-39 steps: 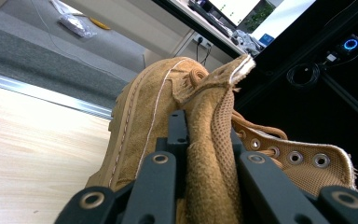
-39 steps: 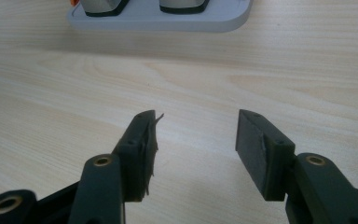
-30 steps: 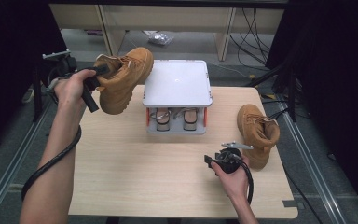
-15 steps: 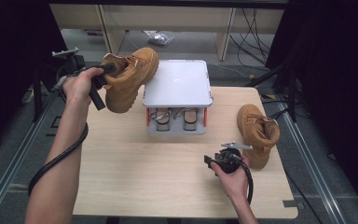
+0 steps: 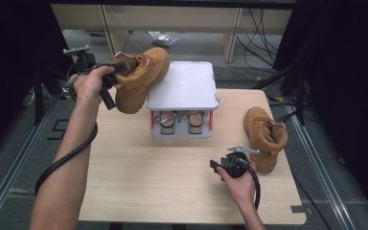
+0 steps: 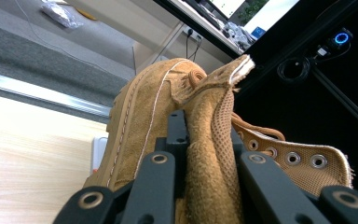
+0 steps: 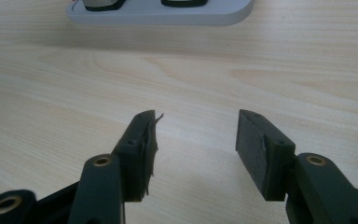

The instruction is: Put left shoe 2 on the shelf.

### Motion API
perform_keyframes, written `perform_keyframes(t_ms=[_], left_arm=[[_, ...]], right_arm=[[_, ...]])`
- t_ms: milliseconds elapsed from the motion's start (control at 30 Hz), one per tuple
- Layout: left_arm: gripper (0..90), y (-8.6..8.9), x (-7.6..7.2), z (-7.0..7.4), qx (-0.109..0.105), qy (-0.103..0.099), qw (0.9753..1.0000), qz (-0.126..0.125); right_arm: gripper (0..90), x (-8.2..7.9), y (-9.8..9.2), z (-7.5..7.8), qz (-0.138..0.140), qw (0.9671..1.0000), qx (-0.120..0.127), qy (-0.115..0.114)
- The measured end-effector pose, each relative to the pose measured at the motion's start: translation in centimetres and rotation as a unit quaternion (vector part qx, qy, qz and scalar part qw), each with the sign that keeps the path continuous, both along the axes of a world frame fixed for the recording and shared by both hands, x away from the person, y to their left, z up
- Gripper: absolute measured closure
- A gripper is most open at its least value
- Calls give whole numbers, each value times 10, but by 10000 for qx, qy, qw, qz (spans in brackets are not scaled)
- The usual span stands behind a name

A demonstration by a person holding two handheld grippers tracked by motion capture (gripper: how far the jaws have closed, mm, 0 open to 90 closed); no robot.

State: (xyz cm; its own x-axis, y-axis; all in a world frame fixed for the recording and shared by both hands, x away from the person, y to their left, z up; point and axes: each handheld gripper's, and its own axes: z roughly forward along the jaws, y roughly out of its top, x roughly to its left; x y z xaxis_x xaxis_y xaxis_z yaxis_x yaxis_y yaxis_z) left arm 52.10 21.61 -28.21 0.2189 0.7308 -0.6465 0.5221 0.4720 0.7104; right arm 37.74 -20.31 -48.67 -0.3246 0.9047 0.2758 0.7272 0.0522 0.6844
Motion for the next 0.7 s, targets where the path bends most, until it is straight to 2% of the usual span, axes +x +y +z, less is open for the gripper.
perform_keyframes(t_ms=[100,300,533,633,700], left_arm=[[802,-5,1,-1,71,-15,10000,-45],[801,-14,4,-2,-5,9,10000,-80],[798,-23,8,0,57,4,10000,-80],[797,-27,10,-3,15,44,9999,-104],[797,-29,12,-5,22,72,9999,-84]], right_arm=[[487,0,0,0,16,10000,-1,0],[487,0,0,1,39,10000,39,-20],[487,-1,-1,1,6,10000,56,35],[487,1,-2,-1,112,9999,-29,-61],[487,1,-2,-1,43,9999,-135,-58]])
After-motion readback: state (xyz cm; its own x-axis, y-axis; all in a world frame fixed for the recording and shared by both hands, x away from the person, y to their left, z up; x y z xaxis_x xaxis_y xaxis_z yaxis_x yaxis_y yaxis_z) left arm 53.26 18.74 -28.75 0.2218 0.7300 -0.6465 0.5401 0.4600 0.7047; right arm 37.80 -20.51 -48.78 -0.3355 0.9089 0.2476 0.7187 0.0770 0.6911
